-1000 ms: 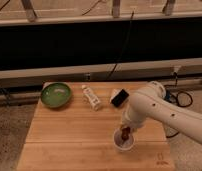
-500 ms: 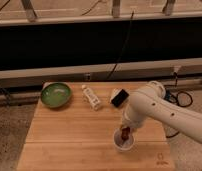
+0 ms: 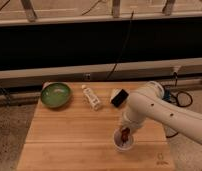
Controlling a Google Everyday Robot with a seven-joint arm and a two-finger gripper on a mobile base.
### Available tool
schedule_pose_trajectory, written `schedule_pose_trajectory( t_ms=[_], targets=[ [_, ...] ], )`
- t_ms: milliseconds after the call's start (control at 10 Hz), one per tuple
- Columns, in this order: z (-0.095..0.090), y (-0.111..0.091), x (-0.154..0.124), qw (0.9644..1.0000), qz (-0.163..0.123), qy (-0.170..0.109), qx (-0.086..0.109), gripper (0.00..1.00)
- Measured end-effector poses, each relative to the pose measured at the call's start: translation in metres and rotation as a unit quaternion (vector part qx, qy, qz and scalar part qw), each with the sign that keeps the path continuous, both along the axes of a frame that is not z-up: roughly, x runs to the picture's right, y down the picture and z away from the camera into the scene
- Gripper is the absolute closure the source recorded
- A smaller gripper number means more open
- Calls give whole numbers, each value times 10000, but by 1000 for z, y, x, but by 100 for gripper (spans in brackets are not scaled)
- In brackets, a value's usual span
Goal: Place the pepper in the ceramic cup
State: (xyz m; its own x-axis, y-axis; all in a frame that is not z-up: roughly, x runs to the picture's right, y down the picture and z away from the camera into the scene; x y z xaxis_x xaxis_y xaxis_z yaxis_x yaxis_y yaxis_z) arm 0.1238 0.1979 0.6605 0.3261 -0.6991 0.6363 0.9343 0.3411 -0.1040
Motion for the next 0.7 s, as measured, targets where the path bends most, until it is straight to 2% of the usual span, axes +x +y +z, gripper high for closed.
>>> schedule_pose_trajectory(
  t_ms=[700],
  targets=[
    [-6,6,0,9999,12,-107,-55,20]
  ],
)
